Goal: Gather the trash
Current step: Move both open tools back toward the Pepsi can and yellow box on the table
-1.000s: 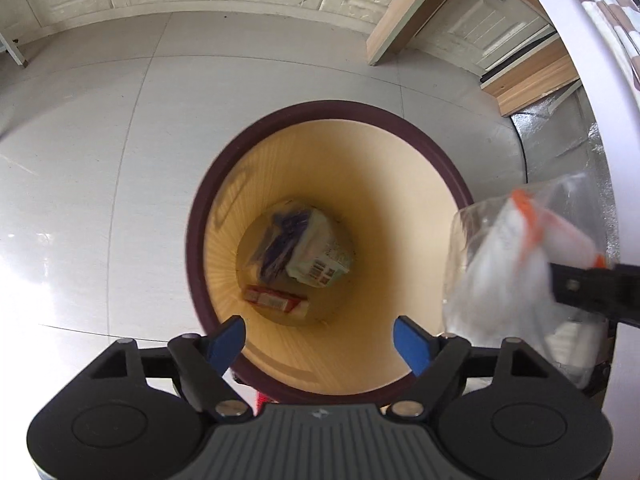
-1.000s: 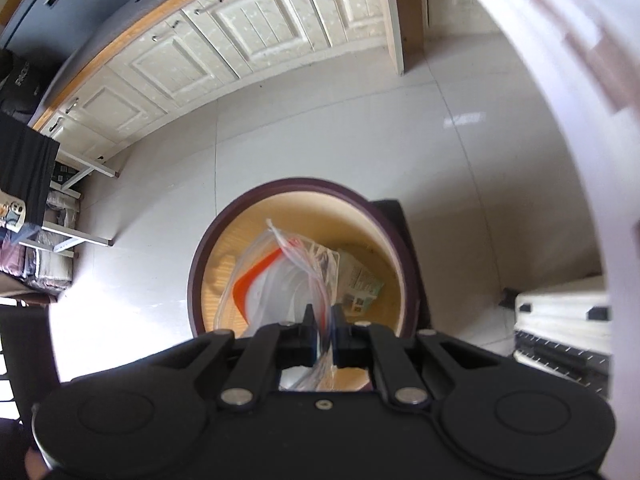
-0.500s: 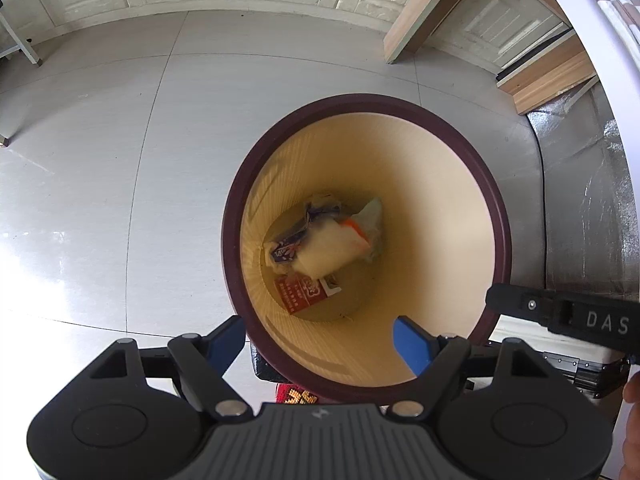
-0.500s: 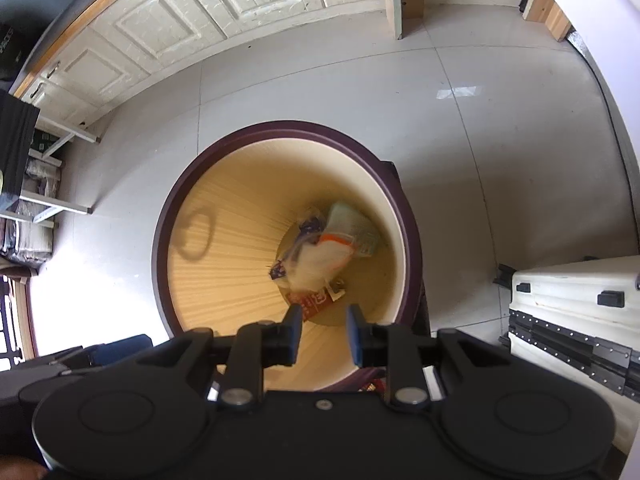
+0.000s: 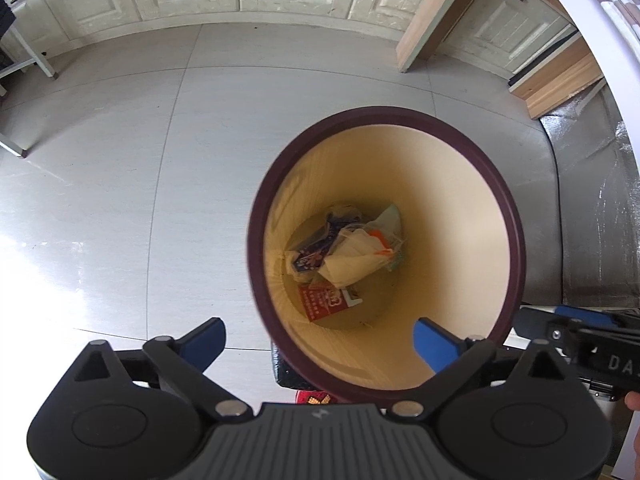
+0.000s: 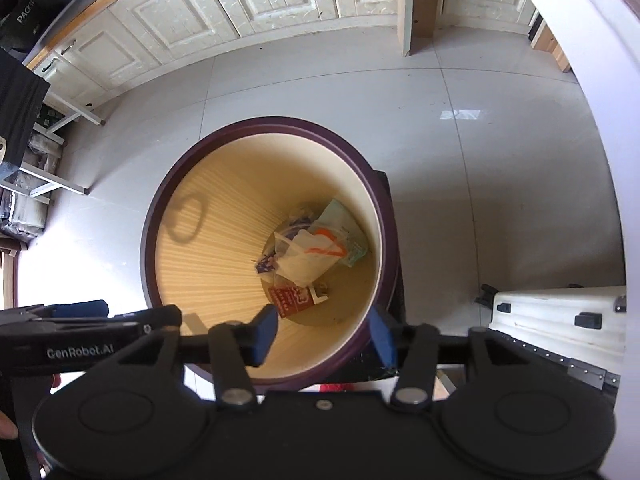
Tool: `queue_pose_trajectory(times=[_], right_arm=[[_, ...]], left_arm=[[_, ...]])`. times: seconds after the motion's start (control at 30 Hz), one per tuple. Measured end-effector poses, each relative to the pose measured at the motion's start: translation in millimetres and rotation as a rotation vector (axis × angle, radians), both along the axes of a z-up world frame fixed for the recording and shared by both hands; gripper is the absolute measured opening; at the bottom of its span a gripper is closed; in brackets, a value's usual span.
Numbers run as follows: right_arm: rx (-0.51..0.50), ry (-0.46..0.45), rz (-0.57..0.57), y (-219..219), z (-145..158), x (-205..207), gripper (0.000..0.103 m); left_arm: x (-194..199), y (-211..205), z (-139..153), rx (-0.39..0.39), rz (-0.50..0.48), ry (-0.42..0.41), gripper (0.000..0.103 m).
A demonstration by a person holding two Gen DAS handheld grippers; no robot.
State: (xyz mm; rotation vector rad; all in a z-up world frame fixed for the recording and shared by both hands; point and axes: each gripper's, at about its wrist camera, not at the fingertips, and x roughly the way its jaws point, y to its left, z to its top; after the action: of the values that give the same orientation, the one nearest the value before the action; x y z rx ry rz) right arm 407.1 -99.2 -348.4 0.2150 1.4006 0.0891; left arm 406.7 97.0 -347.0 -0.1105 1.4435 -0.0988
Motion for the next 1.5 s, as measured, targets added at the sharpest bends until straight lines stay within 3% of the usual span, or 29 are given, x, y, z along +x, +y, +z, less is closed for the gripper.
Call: queue_pose_trajectory(times=[0.17, 0.33, 0.43, 0.97, 1.5], right_arm=[[-0.047, -0.023, 0.038, 1.8, 2.9, -4.2, 0.083], [-0.072, -0.035, 0.050, 2.0, 7.1, -6.3, 0.099], [-0.091, -0.052, 0.066, 4.1, 10.8, -7.8, 0.103], [-0.141, -0.103, 0.065, 7.0, 40.2, -21.6, 0.103], [-0.143, -0.304, 0.098, 7.6, 134.9, -57.8, 0.103]], left_arm=[[-5.6, 7.2, 3.8, 0.020, 0.006, -0.013, 0.103], [-11.1, 11.0, 10.3, 0.024, 0.009, -0.034, 0.103], [-13.7, 13.6, 14.7, 0.027, 0.020, -0.042, 0.103], [-38.4, 33.2, 49.5, 0.047, 0.035, -0.100, 0.103], [-75.0, 36.4, 136.4, 0.033, 0.045, -0.270, 0.103]])
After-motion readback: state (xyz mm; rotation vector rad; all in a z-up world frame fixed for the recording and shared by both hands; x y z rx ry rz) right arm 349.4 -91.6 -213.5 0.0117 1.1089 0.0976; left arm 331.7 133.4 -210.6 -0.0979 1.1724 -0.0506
